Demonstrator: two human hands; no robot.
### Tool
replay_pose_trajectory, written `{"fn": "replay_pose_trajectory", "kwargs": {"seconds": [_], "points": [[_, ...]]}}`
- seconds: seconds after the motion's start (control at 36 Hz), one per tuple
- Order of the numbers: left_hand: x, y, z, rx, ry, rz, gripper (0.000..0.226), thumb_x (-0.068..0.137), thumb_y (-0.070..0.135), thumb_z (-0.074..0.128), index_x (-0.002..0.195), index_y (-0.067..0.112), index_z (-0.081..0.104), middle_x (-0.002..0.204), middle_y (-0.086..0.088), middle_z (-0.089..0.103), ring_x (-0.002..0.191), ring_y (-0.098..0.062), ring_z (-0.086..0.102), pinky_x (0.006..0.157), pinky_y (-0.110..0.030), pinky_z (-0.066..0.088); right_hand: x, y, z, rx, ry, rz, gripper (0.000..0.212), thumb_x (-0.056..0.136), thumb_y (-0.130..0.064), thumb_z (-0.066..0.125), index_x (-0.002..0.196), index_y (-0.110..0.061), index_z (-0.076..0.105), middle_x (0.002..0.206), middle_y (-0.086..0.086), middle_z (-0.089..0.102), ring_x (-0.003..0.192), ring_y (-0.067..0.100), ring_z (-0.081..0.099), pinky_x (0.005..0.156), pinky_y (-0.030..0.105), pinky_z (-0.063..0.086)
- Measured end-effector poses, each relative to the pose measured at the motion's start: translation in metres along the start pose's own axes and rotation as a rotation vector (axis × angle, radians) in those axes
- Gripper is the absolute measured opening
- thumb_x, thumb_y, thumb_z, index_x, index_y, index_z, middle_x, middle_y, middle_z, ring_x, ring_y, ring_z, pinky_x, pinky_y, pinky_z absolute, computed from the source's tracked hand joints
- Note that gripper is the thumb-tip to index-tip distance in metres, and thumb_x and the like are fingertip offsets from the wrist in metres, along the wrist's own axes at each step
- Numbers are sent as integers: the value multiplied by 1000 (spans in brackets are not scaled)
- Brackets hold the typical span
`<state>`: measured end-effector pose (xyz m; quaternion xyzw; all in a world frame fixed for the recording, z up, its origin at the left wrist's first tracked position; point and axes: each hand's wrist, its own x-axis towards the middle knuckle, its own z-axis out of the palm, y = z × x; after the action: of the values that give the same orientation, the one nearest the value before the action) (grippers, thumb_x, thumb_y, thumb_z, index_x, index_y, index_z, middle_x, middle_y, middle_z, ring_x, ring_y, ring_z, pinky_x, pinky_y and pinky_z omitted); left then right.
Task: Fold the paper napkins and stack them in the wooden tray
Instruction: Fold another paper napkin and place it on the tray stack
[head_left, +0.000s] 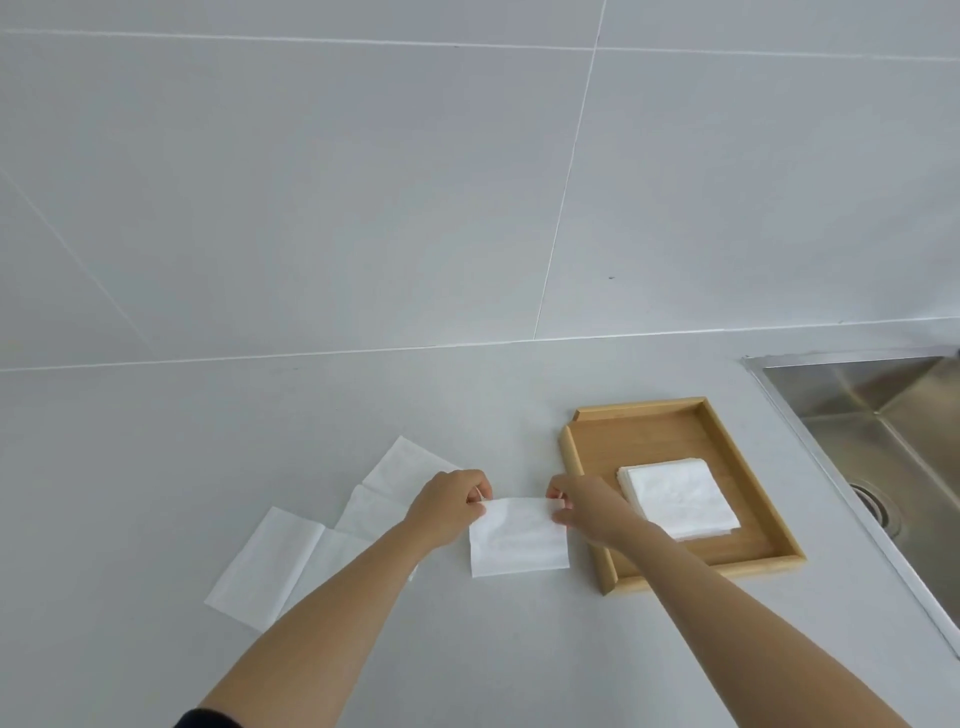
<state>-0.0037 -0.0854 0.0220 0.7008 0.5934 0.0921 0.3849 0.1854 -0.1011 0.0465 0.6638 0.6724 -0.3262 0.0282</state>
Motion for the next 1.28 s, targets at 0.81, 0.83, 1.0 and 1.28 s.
{"fn": "replay_pose_trajectory", "kwargs": {"seconds": [0.81, 0.83, 1.0, 1.28], "points": [[-28, -17, 59, 871, 30, 363, 26, 27, 18, 78, 44, 22, 58, 47, 8, 58, 43, -6, 57, 55, -16, 45, -10, 37, 69, -551, 209, -375, 42, 17, -19, 86, 48, -25, 58, 44, -7, 56, 38, 7, 53, 49, 11, 47], [-24, -18, 62, 853, 50, 353, 29, 23, 16, 80, 42, 21, 57, 45, 7, 57, 41, -6, 56, 52, -13, 45, -12, 33, 66, -537, 194, -345, 39, 20, -19, 86, 47, -24, 58, 45, -7, 57, 39, 7, 53, 46, 11, 45], [-25, 2, 41, 531, 62, 216, 17, 84, 11, 52, 84, 8, 68, 88, -10, 72, 83, -29, 63, 77, -25, 39, -17, 23, 45, -21, 102, -101, 22, 90, -8, 40, 104, -5, 57, 98, 13, 64, 79, 26, 54, 63, 27, 37], [1, 51, 12, -276, 33, -41, 12, 85, 12, 52, 73, 13, 52, 67, 3, 49, 66, -16, 45, 58, -23, 34, -13, 40, -16, 749, 247, 28, 29, 89, -10, 50, 63, -21, 41, 67, -1, 44, 63, 13, 37, 54, 22, 28]]}}
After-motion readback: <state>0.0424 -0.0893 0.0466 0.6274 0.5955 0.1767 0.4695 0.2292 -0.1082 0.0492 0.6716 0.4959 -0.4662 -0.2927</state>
